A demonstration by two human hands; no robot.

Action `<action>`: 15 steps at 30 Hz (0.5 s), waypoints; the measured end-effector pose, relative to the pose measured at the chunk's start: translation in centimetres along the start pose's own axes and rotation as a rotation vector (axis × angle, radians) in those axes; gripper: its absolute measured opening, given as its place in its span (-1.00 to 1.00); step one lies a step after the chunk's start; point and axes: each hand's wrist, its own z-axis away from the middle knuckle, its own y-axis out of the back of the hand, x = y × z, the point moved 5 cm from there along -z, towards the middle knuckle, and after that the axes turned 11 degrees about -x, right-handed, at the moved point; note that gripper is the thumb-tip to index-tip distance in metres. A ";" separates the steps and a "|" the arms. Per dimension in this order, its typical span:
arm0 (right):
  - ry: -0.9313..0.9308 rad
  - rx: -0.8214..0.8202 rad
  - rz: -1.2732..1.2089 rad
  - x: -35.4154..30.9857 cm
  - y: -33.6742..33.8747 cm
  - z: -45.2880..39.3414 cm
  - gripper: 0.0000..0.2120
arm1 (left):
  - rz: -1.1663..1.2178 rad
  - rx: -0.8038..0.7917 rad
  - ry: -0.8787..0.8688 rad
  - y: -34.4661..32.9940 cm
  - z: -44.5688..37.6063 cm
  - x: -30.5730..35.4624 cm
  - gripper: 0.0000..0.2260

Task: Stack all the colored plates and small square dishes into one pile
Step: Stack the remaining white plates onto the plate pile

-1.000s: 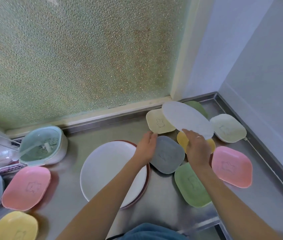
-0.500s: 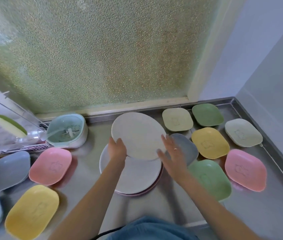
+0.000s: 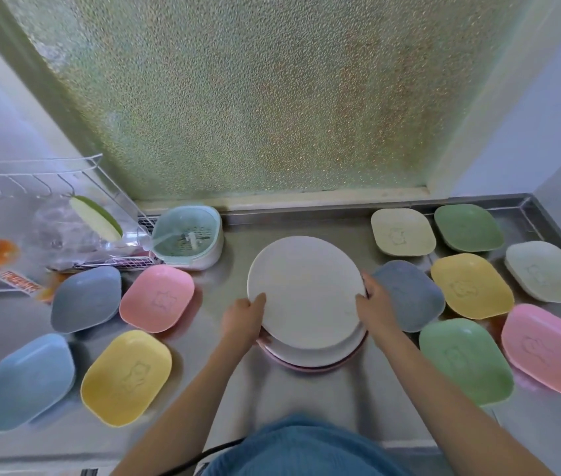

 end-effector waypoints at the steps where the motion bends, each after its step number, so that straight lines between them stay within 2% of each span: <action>1: 0.003 0.003 -0.003 0.0 0.0 -0.1 -0.48 | -0.046 -0.021 0.001 0.1 -0.1 -0.4 -0.59; 6: -0.004 0.029 0.013 0.1 0.2 -0.3 -0.43 | -0.252 -0.107 -0.041 0.4 -0.1 -1.4 -0.55; 11: 0.004 0.057 0.056 -0.1 -0.4 -0.5 -0.42 | -0.680 -0.293 0.004 0.4 0.6 -1.3 -0.60; 13: -0.017 0.081 0.056 0.1 -0.7 -0.8 -0.46 | -0.766 -0.239 -0.012 0.8 0.5 -1.0 -0.63; 15: -0.050 0.097 0.044 0.2 -0.7 -0.9 -0.53 | -0.813 -0.068 -0.060 1.8 -0.2 -0.7 -0.59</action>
